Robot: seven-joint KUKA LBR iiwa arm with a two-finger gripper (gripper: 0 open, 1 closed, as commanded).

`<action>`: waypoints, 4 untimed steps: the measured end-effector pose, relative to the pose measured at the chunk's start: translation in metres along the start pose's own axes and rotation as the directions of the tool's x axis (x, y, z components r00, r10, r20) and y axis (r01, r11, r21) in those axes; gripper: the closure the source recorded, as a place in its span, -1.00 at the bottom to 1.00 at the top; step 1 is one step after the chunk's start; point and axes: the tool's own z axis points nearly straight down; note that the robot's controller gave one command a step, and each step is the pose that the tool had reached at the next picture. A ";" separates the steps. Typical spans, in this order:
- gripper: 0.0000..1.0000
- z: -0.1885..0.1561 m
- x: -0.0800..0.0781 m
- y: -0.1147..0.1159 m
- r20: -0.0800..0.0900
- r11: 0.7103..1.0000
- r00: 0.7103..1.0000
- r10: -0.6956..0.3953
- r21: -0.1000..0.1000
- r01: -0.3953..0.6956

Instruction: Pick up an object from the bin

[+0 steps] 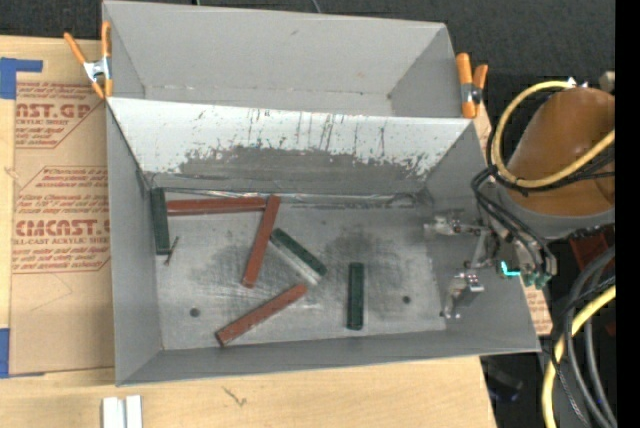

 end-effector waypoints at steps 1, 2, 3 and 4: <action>-1.00 -0.004 -0.002 0.000 0.008 1.000 1.000 -0.002 0.001 0.002; -1.00 0.073 -0.015 0.033 0.013 1.000 1.000 -0.009 0.002 0.009; -1.00 0.064 -0.022 0.094 -0.003 0.998 0.998 0.055 0.000 -0.055; 1.00 0.101 -0.050 0.094 0.009 0.973 0.973 -0.229 -0.001 0.229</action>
Offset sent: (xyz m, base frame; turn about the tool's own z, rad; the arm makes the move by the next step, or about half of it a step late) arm 0.0183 0.0470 -0.1065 -0.0138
